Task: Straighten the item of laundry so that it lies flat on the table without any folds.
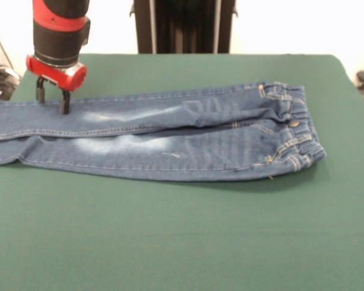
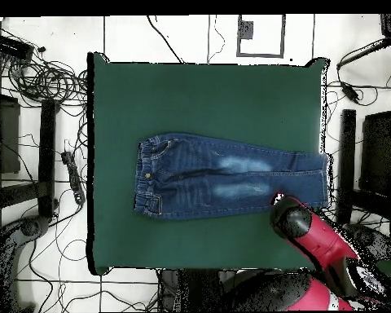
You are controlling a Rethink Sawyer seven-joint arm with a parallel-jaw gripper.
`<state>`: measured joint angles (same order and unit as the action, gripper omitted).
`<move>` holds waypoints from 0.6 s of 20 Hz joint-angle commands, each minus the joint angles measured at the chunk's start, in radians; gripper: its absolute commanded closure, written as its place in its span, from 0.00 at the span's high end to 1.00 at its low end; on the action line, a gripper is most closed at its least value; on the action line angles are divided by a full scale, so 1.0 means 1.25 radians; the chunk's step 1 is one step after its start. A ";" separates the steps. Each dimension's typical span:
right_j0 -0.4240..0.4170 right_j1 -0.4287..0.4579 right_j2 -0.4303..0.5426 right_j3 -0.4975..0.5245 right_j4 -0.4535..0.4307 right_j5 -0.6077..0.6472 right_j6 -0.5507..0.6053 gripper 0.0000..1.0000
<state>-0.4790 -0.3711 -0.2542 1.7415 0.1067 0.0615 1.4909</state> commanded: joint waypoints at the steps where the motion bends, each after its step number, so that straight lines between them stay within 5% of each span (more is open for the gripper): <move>1: 0.061 0.165 0.027 0.024 0.092 0.200 0.224 1.00; 12: 0.209 0.182 -0.127 0.042 0.193 0.311 0.274 1.00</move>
<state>-0.3273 -0.2978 -0.3994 1.6957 0.2826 0.1600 1.4928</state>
